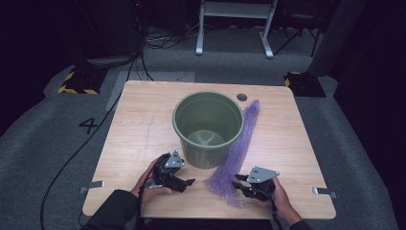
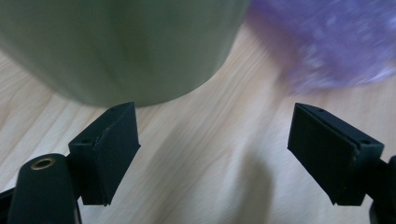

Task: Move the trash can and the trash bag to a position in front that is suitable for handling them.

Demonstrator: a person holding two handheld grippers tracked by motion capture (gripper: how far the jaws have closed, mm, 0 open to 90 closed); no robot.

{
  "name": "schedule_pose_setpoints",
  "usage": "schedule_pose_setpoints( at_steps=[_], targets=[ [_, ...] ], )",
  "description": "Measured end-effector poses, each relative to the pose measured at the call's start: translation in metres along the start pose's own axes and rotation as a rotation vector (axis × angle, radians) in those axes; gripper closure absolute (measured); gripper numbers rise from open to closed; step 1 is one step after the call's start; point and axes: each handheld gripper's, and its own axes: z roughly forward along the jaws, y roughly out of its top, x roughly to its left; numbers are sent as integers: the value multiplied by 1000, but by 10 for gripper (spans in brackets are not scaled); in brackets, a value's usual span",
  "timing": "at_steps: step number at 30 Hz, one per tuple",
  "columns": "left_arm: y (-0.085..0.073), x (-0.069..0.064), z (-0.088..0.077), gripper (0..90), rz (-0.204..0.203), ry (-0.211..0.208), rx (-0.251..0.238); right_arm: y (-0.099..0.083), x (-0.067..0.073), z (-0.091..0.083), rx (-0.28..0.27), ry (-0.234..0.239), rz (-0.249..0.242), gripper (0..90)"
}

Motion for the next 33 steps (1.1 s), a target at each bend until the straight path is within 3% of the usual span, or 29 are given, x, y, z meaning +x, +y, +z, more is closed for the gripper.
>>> schedule_pose_setpoints(
  at_steps=[6, 8, 14, 18, 19, 21, 29, 31, 32, 33],
  targets=[
    [8, -20, 2, 168, 29, -16, -29, 11, 9, 12, -4, 2, -19, 670],
    [9, -25, 4, 189, 17, -24, -44, 14, 11, 16, -4, 12, -18, 643],
    [12, -38, 12, 183, 49, -40, -45, 19, 16, 22, -3, 30, -24, 593],
    [14, -41, 23, 202, 63, -45, -11, 18, 15, 21, -6, 35, -10, 542],
    [14, -40, 28, 214, 67, -32, 20, 18, 15, 21, -4, 37, -8, 527],
    [13, -39, 32, 275, 66, -41, 45, 18, 15, 20, -3, 39, -10, 516],
    [9, -27, 26, 608, 84, -41, 30, 10, 7, 10, -6, 33, 5, 429],
    [8, -26, 25, 662, 83, -43, 26, 6, 1, 3, 8, -10, 10, 400],
    [7, -23, 23, 686, 118, -44, 31, 3, -3, -2, 2, -31, 23, 383],
    [6, -22, 22, 706, 112, -47, 27, 0, -9, -8, -7, -42, 47, 369]
  ],
)
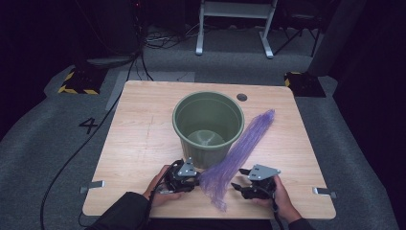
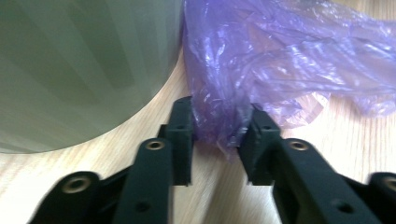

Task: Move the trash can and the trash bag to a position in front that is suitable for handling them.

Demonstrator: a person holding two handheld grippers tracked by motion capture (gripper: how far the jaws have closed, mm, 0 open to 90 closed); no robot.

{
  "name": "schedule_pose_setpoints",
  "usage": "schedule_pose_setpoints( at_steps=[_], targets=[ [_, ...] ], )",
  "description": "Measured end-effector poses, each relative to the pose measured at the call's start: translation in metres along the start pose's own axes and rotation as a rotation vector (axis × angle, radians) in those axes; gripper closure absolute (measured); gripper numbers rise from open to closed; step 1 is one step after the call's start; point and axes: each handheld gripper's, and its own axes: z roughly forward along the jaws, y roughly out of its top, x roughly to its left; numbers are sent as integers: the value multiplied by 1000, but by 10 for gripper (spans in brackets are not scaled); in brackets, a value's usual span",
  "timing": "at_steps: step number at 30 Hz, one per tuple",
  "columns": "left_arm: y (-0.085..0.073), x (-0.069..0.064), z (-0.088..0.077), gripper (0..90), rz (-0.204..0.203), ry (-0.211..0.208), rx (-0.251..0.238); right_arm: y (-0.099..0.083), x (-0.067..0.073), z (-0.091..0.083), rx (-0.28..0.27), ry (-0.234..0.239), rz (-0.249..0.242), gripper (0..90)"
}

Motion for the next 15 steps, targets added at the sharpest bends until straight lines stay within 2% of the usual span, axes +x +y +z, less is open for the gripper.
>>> schedule_pose_setpoints(
  at_steps=[1, 2, 3, 5, 7, 9, 11, 15],
  targets=[
    [0, 0, 0, 714, 0, 0, 0, 0, 0, 0, 0, 0, 0, 369],
    [-1, 2, -1, 735, -7, -4, -6, -6, -12, -10, -18, -31, 53, 350],
    [-1, 2, -2, 754, 11, -3, 2, -10, -18, -15, -18, -48, 74, 338],
    [-3, 3, -3, 762, 8, -8, -1, -16, -29, -23, -20, -97, 104, 327],
    [-4, 5, -5, 766, 41, -11, 9, -22, -40, -30, -39, -125, 158, 324],
    [-6, 8, -7, 773, 56, -19, 8, -26, -50, -35, -50, -151, 208, 322],
    [-8, 11, -8, 781, 38, -30, -7, -28, -58, -38, -57, -171, 257, 311],
    [-12, 15, -12, 785, 25, -34, -8, -27, -68, -41, -62, -228, 292, 297]
  ],
)
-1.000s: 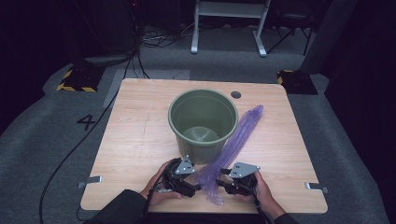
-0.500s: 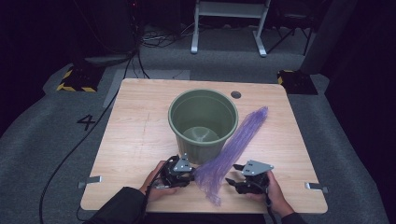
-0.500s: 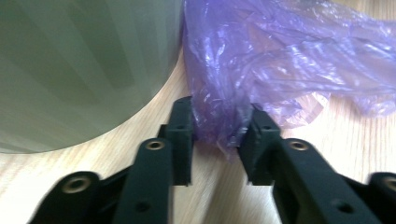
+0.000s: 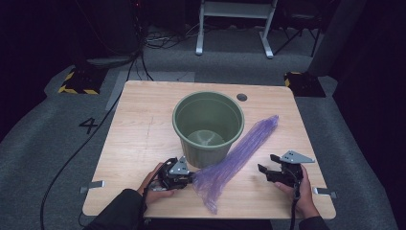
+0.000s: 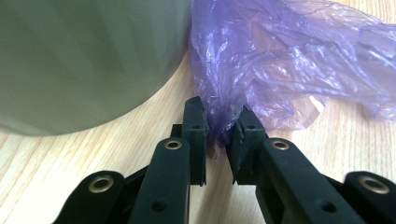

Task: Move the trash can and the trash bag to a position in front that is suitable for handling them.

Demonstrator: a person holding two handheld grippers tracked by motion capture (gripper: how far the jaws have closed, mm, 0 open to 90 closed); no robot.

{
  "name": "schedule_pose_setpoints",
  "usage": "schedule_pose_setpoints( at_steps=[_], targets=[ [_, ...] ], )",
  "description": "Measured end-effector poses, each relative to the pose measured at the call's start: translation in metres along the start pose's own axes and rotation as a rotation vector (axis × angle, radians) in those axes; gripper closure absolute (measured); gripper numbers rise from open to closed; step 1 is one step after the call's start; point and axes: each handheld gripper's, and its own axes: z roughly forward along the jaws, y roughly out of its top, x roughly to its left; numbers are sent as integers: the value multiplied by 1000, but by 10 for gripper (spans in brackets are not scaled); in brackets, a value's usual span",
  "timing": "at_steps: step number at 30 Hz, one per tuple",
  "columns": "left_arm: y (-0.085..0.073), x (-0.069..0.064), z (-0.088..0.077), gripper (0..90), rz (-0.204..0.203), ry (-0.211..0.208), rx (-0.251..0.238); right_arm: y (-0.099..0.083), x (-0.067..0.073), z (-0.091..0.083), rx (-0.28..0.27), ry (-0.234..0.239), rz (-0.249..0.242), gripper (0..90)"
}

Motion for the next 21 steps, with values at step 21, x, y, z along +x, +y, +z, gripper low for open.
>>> schedule_pose_setpoints(
  at_steps=[21],
  targets=[
    [-18, 6, -22, 750, -4, 14, 19, 47, -20, 22, -92, -198, 129, 293]
  ],
)
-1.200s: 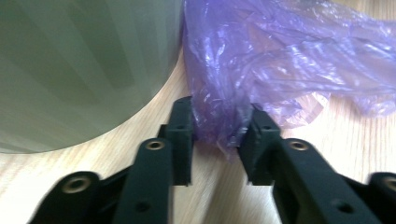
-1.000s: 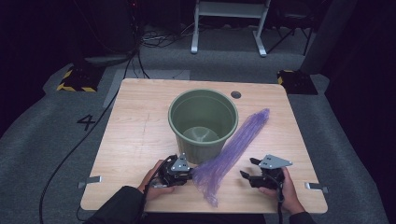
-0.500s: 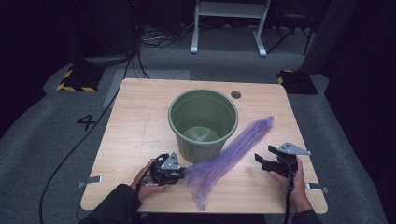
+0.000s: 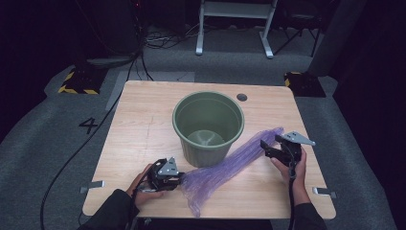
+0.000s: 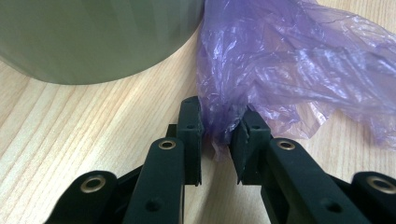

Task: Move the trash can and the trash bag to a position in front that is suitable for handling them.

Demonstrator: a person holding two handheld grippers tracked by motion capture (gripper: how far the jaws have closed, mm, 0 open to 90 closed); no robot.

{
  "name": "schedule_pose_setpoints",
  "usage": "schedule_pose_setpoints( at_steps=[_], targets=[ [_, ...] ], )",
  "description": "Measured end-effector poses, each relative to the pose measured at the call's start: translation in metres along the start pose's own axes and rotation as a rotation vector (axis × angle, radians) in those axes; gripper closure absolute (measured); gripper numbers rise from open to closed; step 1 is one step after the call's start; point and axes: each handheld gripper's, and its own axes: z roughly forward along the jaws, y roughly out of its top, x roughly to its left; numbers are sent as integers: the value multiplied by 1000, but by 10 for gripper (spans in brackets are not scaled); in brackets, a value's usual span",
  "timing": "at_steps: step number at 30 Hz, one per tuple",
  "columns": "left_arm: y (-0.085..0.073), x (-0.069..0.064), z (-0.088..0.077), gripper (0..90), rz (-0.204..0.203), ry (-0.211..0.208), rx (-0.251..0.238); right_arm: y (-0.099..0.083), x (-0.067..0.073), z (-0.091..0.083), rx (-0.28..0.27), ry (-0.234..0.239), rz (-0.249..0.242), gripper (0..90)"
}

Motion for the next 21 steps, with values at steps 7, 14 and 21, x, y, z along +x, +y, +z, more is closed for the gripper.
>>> schedule_pose_setpoints(
  at_steps=[7, 14, 21],
  targets=[
    [-1, 2, -1, 735, 9, -1, 1, -7, 18, 27, 102, 49, -77, 311],
    [-1, 3, -1, 726, 11, -4, -3, -17, 27, 41, 165, 124, -140, 504],
    [-7, 7, -5, 705, 6, 4, -9, -23, 33, 41, 185, 199, -207, 610]
  ],
)
